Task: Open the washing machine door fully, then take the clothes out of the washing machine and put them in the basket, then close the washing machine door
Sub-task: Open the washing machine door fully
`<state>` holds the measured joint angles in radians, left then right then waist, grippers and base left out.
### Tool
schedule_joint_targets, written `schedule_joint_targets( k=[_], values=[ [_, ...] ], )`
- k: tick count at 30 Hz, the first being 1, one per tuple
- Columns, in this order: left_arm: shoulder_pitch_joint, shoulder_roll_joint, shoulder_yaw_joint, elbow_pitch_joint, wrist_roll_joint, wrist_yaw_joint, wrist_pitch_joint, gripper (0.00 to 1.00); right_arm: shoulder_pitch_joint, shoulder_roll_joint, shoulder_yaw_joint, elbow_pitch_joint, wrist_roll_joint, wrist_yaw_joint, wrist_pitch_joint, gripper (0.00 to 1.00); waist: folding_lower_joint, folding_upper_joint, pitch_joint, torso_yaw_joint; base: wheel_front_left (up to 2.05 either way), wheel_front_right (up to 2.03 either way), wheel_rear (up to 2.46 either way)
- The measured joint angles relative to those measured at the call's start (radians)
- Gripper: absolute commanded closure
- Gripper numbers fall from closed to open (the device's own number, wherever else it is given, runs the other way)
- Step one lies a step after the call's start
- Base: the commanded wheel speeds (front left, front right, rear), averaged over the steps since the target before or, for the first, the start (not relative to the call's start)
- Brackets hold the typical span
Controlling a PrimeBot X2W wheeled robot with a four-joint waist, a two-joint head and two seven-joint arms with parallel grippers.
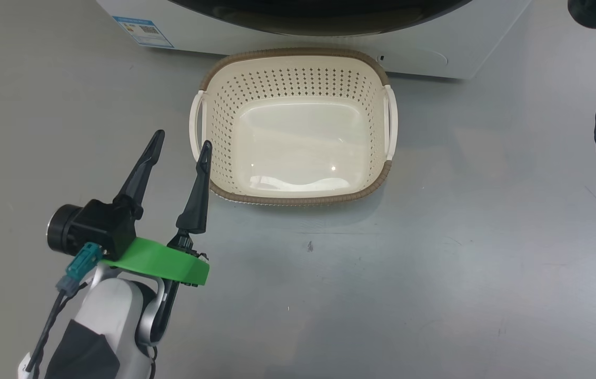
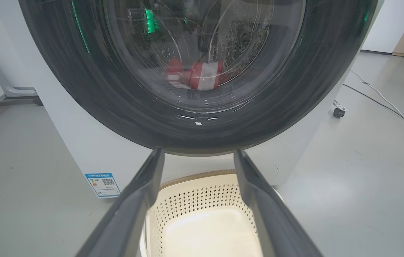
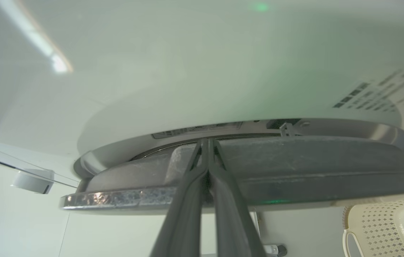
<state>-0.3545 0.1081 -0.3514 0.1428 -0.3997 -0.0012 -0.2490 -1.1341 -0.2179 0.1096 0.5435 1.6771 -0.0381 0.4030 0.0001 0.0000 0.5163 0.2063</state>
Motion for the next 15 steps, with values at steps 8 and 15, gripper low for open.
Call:
schedule_joint_targets(
  k=[8,15],
  values=[
    [-0.005,0.000,0.002,0.006,0.004,-0.002,0.000,0.00,-0.042,-0.003,0.014,0.034,0.000,-0.005,0.032,1.00,0.0000,0.0000,0.015,-0.002,0.00,0.00,0.00],
    [-0.015,-0.001,0.002,0.008,0.005,-0.004,0.000,0.00,-0.059,-0.004,0.028,0.065,-0.001,-0.004,0.064,1.00,0.0000,0.0000,0.023,-0.004,0.00,0.00,0.00]
  ],
)
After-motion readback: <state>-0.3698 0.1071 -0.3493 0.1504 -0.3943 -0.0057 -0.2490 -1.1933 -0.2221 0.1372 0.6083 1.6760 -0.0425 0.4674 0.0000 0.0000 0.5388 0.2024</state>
